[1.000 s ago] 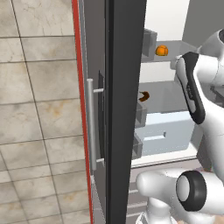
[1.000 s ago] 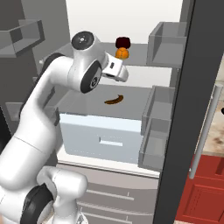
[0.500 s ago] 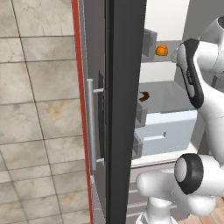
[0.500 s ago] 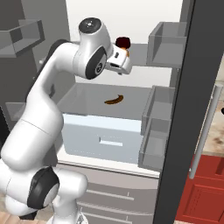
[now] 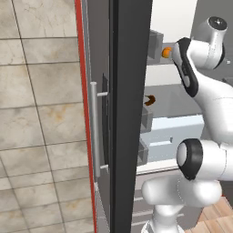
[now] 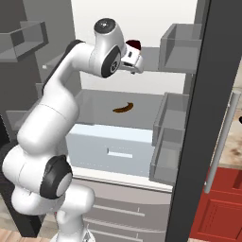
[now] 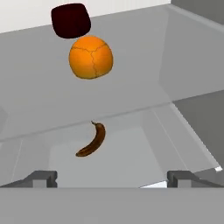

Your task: Pick the orange and banana from the fridge and place them on the plate next to the blender to make a fruit smoothie.

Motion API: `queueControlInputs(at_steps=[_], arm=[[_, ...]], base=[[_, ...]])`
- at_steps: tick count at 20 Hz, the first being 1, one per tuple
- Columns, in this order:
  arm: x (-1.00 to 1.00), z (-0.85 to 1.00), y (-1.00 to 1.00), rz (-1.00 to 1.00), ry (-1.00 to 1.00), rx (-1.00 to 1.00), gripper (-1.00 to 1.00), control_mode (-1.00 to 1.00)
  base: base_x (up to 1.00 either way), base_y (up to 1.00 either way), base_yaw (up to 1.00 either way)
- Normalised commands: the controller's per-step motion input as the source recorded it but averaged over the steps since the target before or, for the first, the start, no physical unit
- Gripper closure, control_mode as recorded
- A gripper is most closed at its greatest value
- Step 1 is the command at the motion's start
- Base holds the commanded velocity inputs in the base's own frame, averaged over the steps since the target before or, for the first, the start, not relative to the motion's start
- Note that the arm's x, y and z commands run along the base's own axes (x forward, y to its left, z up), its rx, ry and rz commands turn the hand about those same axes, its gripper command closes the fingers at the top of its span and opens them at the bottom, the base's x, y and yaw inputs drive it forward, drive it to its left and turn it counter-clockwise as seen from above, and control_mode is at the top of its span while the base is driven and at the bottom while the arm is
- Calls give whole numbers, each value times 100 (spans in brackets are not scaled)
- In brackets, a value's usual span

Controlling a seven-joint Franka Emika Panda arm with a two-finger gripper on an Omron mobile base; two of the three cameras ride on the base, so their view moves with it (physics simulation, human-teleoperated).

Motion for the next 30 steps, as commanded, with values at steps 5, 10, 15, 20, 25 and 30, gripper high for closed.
queueControlInputs(at_steps=[5, 10, 15, 20, 25, 30], arm=[[71, 0, 0, 0, 0, 0, -100, -100], [70, -1, 0, 0, 0, 0, -100, -100], [71, -10, 0, 0, 0, 0, -100, -100], [61, -8, 0, 0, 0, 0, -100, -100], [41, -5, -4, 0, 0, 0, -100, -100], [15, -15, -3, 0, 1, 0, -100, -100]], base=[[0, 0, 0], [0, 0, 0], [0, 0, 0], [0, 0, 0], [0, 0, 0], [0, 0, 0]])
